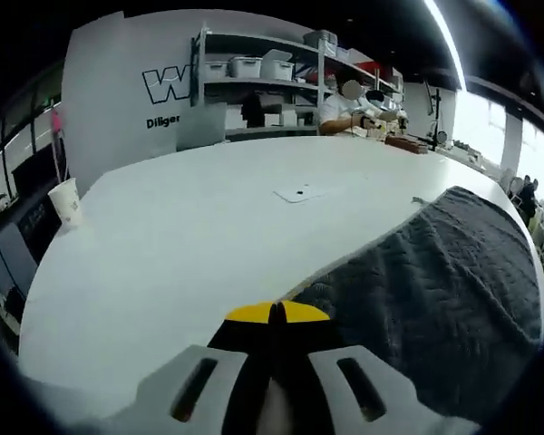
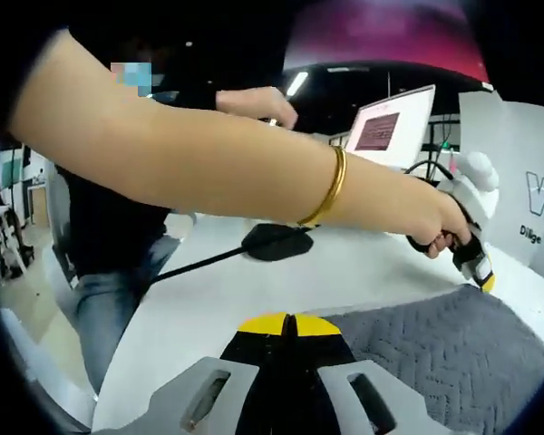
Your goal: Open the folded towel by lifting each exposed corner and separating the folded layers until the towel lies flat within the target outline without major curled edges
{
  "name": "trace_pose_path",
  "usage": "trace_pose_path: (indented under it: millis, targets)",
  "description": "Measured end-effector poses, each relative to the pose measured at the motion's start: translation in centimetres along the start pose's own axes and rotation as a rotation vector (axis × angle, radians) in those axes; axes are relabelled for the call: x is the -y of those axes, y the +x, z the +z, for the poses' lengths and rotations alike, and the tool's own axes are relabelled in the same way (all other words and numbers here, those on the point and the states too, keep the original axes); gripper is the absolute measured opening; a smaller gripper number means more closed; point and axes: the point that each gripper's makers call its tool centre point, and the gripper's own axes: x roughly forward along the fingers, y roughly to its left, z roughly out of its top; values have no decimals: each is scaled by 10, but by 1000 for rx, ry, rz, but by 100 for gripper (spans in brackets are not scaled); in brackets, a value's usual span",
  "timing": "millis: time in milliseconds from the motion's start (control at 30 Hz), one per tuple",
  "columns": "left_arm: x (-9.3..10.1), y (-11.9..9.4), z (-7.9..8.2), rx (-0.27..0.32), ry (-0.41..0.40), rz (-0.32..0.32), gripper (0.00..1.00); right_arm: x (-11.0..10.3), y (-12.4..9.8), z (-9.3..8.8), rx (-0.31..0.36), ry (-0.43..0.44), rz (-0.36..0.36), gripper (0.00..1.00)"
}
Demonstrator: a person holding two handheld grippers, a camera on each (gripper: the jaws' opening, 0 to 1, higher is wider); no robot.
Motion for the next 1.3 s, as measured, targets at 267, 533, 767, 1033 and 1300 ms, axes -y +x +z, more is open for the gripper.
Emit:
trace_pose_path:
  millis: [267, 533, 767, 1033, 1300]
  targets:
    - [-5, 2, -3, 17, -27, 20, 0, -2, 3, -9, -36, -7, 3, 0]
    - [0, -5, 22, 125, -3, 55, 0, -3, 0, -7, -34, -15, -11, 0]
    - [16, -24, 53, 194, 43, 64, 0, -1, -18, 11, 33, 14, -43, 0]
    - [37, -46, 55, 240, 47, 58, 1, 16, -59, 13, 55, 25, -122, 0]
    - [56, -73, 59, 333, 127, 102, 17, 44, -106, 10, 82, 48, -253, 0]
